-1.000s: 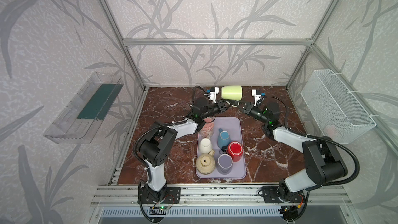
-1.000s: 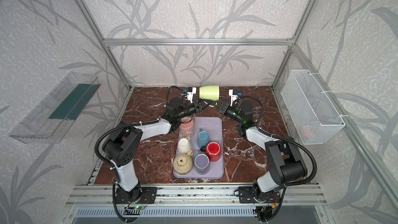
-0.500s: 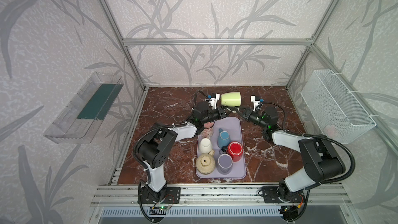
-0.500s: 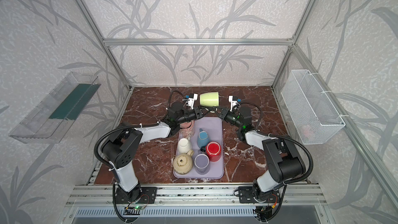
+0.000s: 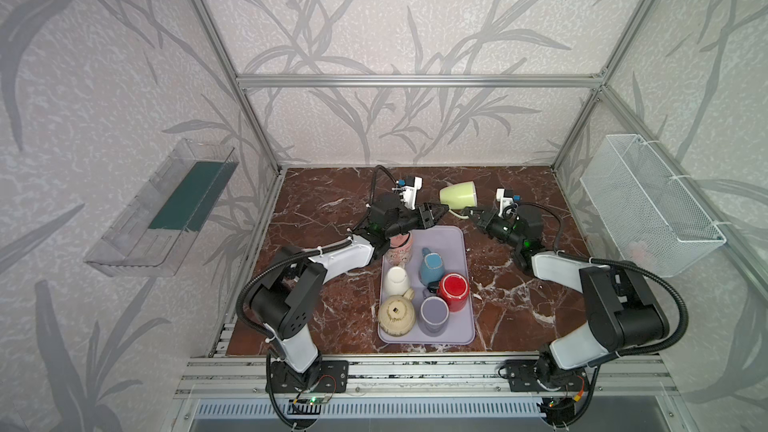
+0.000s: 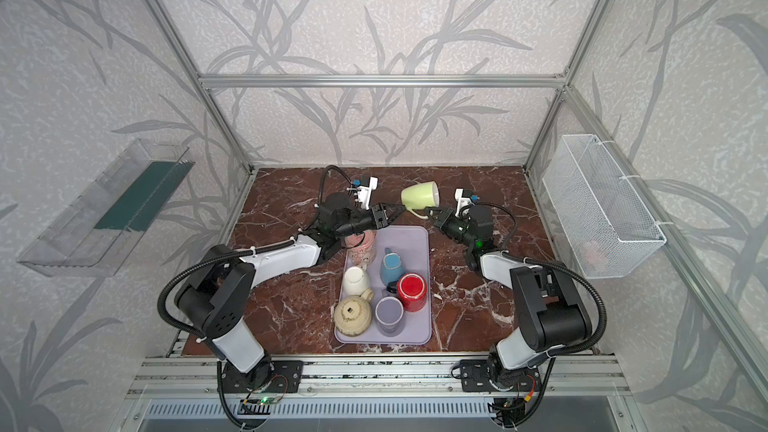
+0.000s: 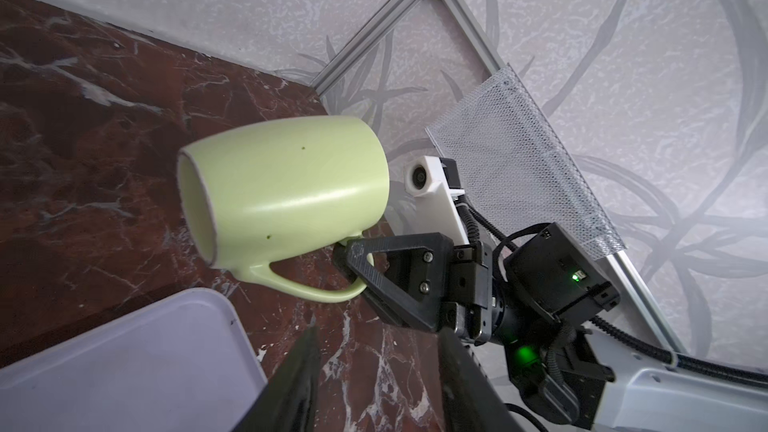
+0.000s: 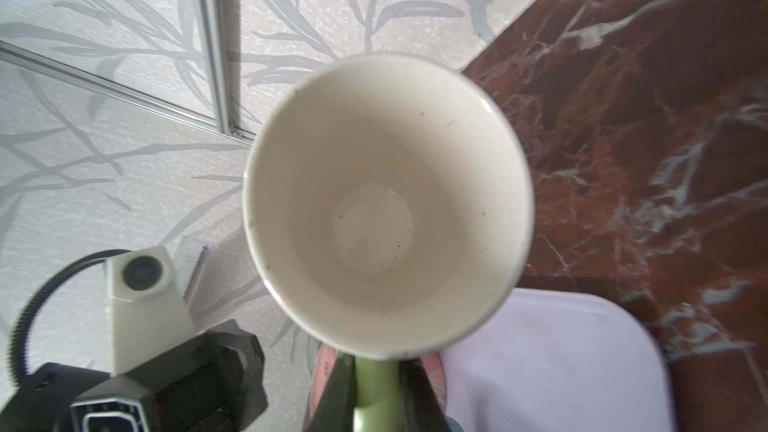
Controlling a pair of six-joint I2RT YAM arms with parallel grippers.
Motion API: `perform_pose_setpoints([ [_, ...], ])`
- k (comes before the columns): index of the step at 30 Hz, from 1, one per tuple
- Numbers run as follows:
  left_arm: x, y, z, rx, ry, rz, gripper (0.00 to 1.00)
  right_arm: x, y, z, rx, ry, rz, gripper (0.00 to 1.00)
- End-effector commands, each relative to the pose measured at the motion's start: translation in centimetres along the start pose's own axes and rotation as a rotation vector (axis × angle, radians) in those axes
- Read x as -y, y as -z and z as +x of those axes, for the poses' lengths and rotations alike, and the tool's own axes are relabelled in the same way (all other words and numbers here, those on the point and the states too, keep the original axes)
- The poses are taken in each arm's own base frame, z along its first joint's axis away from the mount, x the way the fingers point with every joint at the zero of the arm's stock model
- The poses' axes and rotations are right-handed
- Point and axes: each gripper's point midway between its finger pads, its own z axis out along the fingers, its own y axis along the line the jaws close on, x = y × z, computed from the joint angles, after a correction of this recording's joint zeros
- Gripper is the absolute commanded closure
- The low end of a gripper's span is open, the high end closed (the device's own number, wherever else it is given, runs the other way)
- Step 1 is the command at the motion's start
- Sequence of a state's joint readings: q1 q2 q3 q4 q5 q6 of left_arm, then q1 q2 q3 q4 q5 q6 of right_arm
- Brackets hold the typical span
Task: Turn the mug right side up
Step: 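Close the right gripper on the green mug's handle while the left gripper opens, then carry the green mug away from the tray and set it upright with the right gripper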
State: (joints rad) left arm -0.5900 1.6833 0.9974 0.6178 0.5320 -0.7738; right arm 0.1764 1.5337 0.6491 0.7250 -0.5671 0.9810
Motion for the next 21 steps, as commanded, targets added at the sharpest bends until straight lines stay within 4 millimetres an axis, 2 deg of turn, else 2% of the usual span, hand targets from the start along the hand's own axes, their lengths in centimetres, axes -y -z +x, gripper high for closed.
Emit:
perform_pose_setpoints([
  [1,-0.9,1.5,0.2,0.000,-0.094,-0.109,0.53,-2.9,1.2,-2.9,0.080,0.166,0.030,1.00],
  [4,-1.9,2.3,0.3,0.001,-0.137,-0.180,0.48,-1.9,1.7,-3.8,0.091,0.213,0.143,1.00],
  [5,-2.2,2.6,0.3,0.001,-0.148,-0.202,0.42,-1.7,1.9,-4.1,0.090,0.228,0.176,1.00],
  [6,-2.5,2.8,0.4,0.000,-0.155,-0.222,0.24,-1.7,2.0,-4.5,0.089,0.257,0.207,1.00],
  [7,-2.8,2.9,0.4,-0.002,-0.164,-0.242,0.14,-1.6,2.2,-5.0,0.093,0.273,0.245,1.00],
  [9,-3.2,3.2,0.5,-0.005,-0.173,-0.269,0.04,-1.4,2.6,-6.1,0.100,0.346,0.320,1.00],
  [12,-3.9,3.5,0.4,-0.001,-0.192,-0.311,0.01,-0.6,3.0,-7.7,0.098,0.412,0.437,1.00],
  [15,-5.0,3.8,0.5,-0.002,-0.204,-0.363,0.01,0.8,2.4,-8.8,0.063,0.460,0.532,1.00],
  [21,-5.1,3.9,0.2,0.011,-0.228,-0.390,0.01,3.8,2.3,-11.0,0.043,0.532,0.701,1.00],
])
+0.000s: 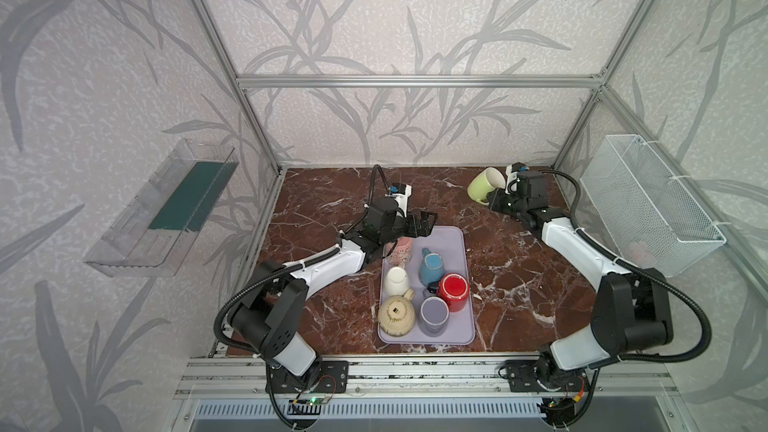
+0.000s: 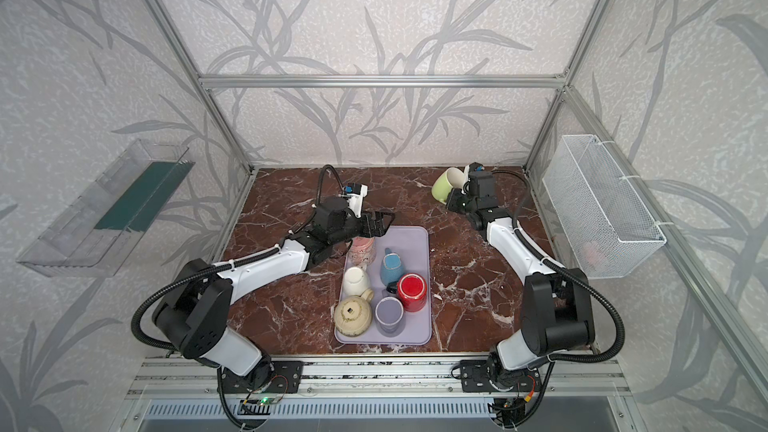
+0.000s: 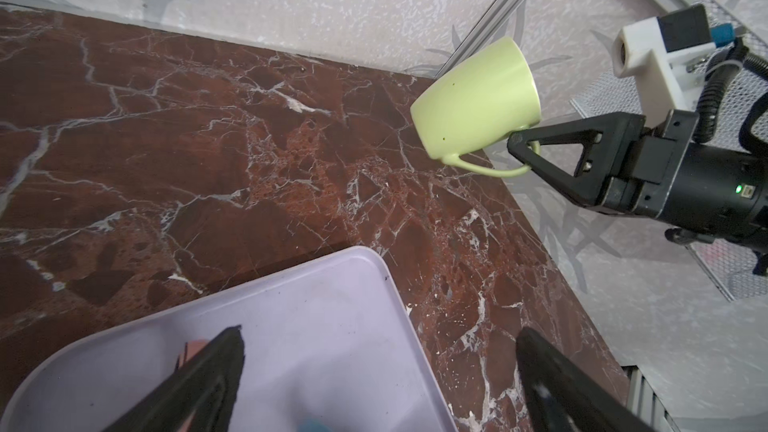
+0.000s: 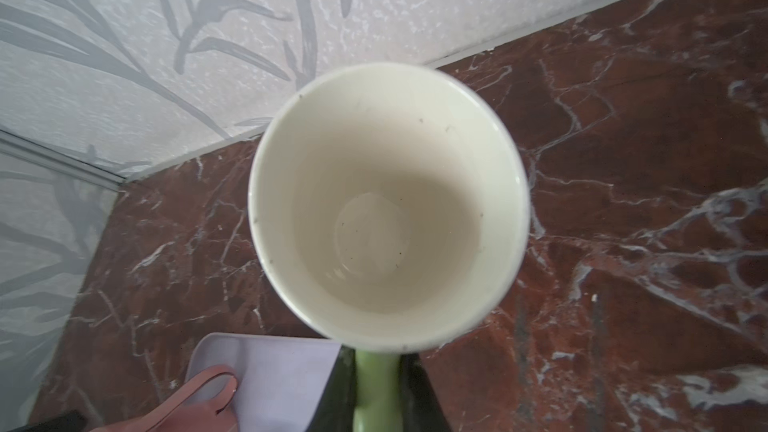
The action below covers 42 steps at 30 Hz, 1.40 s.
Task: Turn the mug right side up
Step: 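Carry the green mug away from the tray and set it upright with the right gripper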
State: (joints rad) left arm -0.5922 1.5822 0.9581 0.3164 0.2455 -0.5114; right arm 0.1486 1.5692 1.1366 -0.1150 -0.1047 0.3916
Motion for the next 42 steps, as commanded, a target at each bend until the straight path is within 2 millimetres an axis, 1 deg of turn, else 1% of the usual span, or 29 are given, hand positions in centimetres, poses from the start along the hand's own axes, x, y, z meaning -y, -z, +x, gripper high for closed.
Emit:
perform_pose_setpoints([
  [1,0.0,0.8,-0.7,0.030,-0.044,-0.037,0.01,1.8,-0.1,-1.8,0.024,0.110,0.119,1.00],
  [5,-0.5,0.7,-0.4,0.025,-0.064,-0.061,0.01,3.1,-1.0,-2.3,0.001,0.167,0.201,1.00],
  [8,-0.4,0.7,-0.4,0.026,-0.076,-0.065,0.01,4.0,-1.7,-2.5,-0.020,0.218,0.257,1.00],
  [10,-0.2,0.7,-0.3,0.020,-0.086,-0.063,0.01,4.9,-2.7,-1.8,-0.059,0.251,0.300,1.00],
  [15,0.0,0.5,-0.1,0.009,-0.092,-0.061,0.01,6.3,-3.7,-1.8,-0.070,0.298,0.364,1.00],
  [26,0.1,0.3,0.0,0.002,-0.102,-0.061,0.02,8.3,-5.3,-1.8,-0.058,0.301,0.421,1.00],
  [29,0.1,0.1,0.2,-0.005,-0.101,-0.058,0.02,9.1,-5.6,-1.6,-0.062,0.284,0.419,1.00],
  [35,0.2,-0.3,0.5,-0.022,-0.094,-0.047,0.03,9.6,-5.9,-1.2,-0.039,0.276,0.393,1.00],
  [36,0.3,-0.3,0.5,-0.022,-0.093,-0.046,0.03,9.6,-6.0,-1.0,-0.039,0.278,0.388,0.99],
  [42,0.4,-0.1,0.4,-0.025,-0.095,-0.045,0.04,9.9,-5.9,0.1,-0.045,0.258,0.383,0.81],
])
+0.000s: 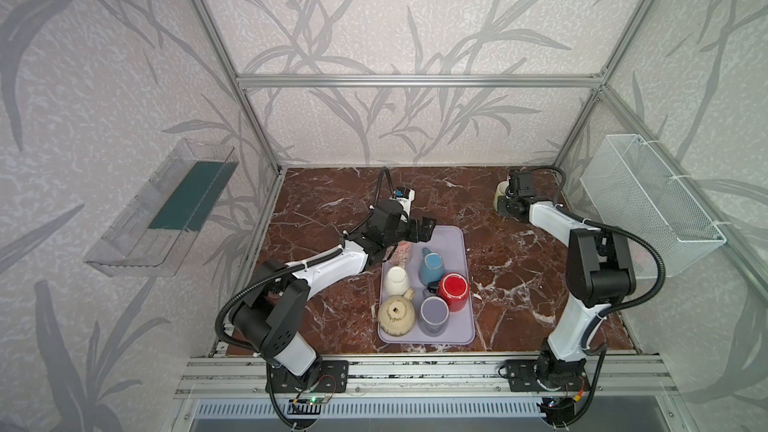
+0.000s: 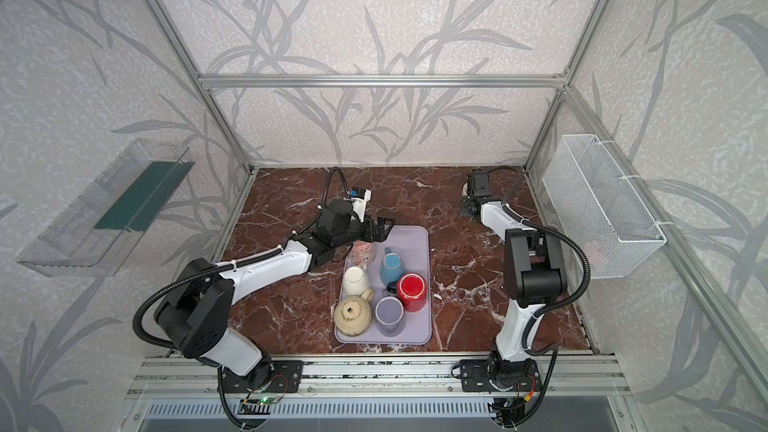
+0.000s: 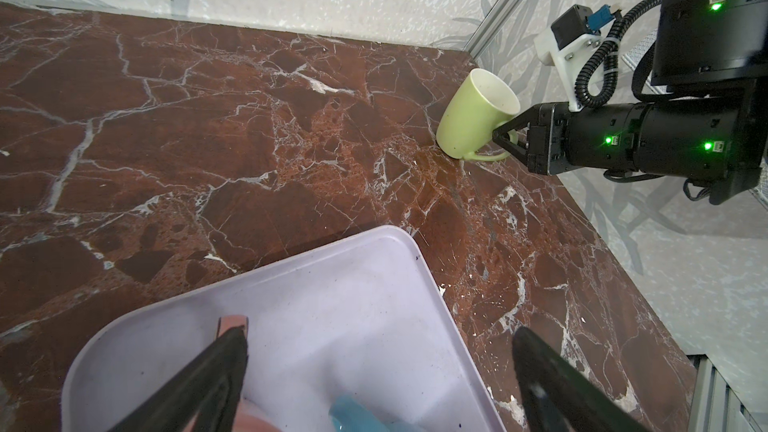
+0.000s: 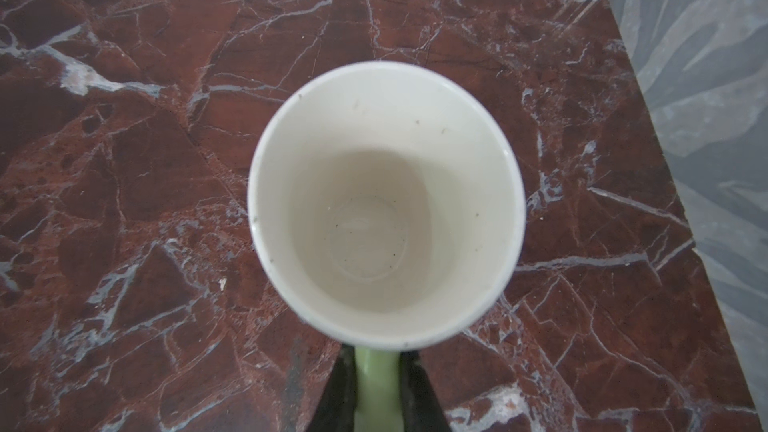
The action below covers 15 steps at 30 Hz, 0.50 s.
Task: Turn the mug right side up
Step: 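Carry the green mug away from the tray and set it upright with the right gripper, then open the right gripper and withdraw while the left gripper moves over the tray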
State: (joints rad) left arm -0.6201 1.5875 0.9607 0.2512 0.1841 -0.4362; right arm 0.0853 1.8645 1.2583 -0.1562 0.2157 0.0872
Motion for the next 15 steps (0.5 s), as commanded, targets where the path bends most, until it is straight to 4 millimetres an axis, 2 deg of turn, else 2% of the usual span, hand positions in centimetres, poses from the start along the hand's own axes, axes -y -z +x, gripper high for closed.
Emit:
perform_pose_setpoints([
  [1,1.0,0.3,-1.4,0.023,-0.020,0.018,0.04,-0.1,0.9,-1.8,0.080,-0.029,-0.015,0.76],
  [7,1.2,1.1,-1.7,0.014,-0.041,0.006,0.04,0.0,1.8,-1.7,0.094,-0.058,-0.022,0.56],
  [15,1.8,3.5,-2.6,-0.001,-0.073,-0.012,0.04,0.0,3.9,-1.7,0.119,-0.110,-0.053,0.41],
])
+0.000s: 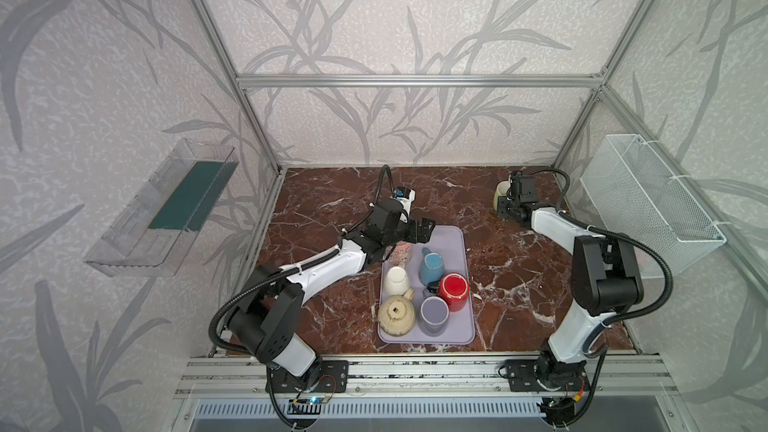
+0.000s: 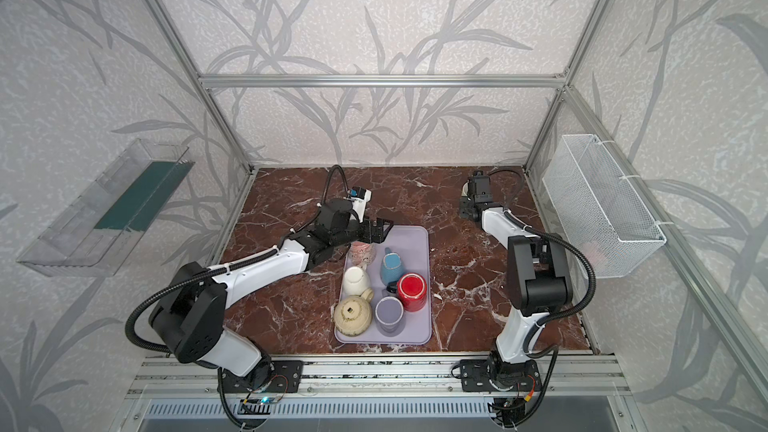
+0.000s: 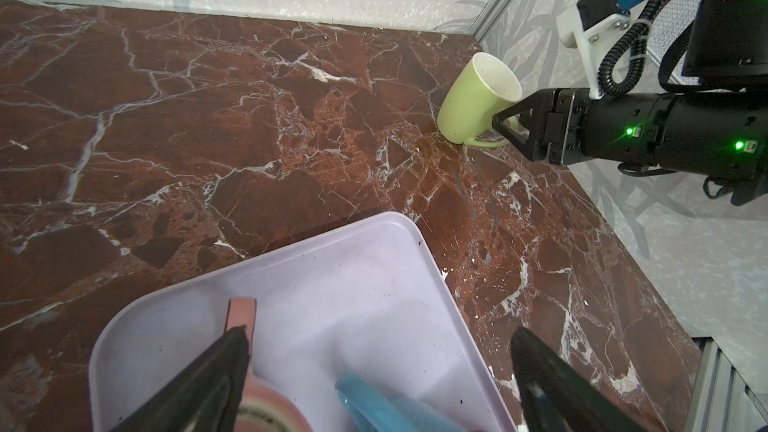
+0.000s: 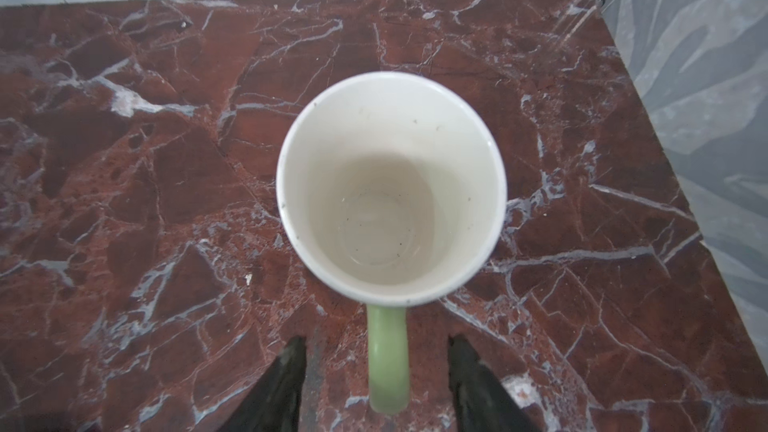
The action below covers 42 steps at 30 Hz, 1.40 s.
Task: Turn the mug right side up
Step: 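Open the right gripper and withdraw while the left gripper moves over the tray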
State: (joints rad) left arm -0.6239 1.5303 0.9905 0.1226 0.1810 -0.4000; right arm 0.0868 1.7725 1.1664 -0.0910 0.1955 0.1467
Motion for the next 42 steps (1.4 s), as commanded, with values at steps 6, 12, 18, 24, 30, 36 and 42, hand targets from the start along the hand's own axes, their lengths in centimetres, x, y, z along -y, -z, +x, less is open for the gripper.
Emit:
perform_pose_setpoints([
  [6,0.7,4.1,-1.9,0.008,-0.067,-0.051,0.05,-0.7,4.7,-2.4,0.103,-0.083,-0.086,0.37],
  [12,0.7,6.4,-0.2,-0.046,-0.060,-0.057,0.18,-2.4,8.4,-2.2,0.137,-0.117,-0.186,0.37],
  [18,2.2,8.1,2.8,-0.156,-0.114,-0.046,0.40,-5.6,11.6,0.2,0.139,-0.106,-0.307,0.37],
  [24,4.4,9.4,6.0,-0.255,-0.196,-0.045,0.62,-8.6,14.5,4.4,0.103,-0.104,-0.452,0.40],
  [30,6.2,9.7,9.5,-0.357,-0.263,-0.038,0.67,-8.9,16.8,7.5,0.078,-0.101,-0.522,0.42],
  [36,5.4,9.0,11.8,-0.420,-0.250,-0.072,0.51,-9.3,17.7,9.4,0.063,-0.116,-0.591,0.41],
  [42,4.8,8.3,12.1,-0.465,-0.316,-0.113,0.36,-9.7,17.4,10.3,0.084,-0.150,-0.639,0.38],
])
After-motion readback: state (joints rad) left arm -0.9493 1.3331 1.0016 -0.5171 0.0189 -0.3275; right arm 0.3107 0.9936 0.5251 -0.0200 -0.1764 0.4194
